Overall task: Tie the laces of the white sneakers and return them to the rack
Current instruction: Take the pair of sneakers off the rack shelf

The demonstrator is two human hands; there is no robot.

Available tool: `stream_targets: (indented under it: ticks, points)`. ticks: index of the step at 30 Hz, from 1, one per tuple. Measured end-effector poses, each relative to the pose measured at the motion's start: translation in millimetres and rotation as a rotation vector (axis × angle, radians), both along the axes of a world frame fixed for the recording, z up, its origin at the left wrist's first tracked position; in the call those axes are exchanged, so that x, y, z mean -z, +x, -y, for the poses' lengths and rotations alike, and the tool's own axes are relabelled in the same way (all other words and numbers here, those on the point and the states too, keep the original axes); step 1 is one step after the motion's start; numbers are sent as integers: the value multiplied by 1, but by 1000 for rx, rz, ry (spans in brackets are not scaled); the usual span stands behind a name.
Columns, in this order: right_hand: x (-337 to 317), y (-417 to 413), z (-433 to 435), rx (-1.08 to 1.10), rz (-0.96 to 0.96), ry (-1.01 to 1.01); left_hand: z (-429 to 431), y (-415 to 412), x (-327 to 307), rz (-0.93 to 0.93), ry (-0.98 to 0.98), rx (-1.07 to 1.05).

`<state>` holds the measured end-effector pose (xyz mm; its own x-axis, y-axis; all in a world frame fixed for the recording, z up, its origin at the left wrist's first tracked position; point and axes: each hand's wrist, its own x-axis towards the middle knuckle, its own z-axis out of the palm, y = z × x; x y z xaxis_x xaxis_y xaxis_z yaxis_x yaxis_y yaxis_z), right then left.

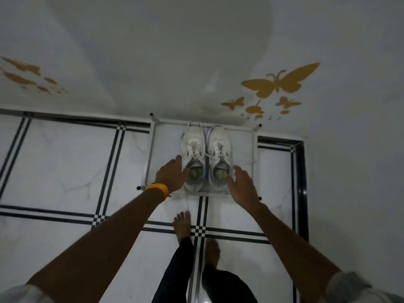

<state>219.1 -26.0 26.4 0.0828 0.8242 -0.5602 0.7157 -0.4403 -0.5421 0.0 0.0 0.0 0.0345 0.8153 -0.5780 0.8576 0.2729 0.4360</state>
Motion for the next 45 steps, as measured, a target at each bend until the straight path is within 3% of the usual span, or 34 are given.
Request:
stream_targets:
  ticks: [6,9,13,17,26,32,38,45]
  points:
    - [119,8,-49,-52,120,-64,-25,8,106,5,-72,-114]
    - [161,13,-56,-108,176,16,-27,8,149,-31,-57,-81]
    - [192,26,-52,-134,238,135,-26,12,178,-115,33,-105]
    - [186,27,-40,-125,200,182,-8,21,172,-67,105,-151]
    - [128,28,73,12,51,186,101,25,122,41,172,-211]
    - [132,22,172,54,56,186,198,14,135,97,197,-167]
    - [167,2,274,98,47,150,297,-5,177,141,140,-178]
    - [275,-3,324,121,52,56,342,-8,284,115,64,-151]
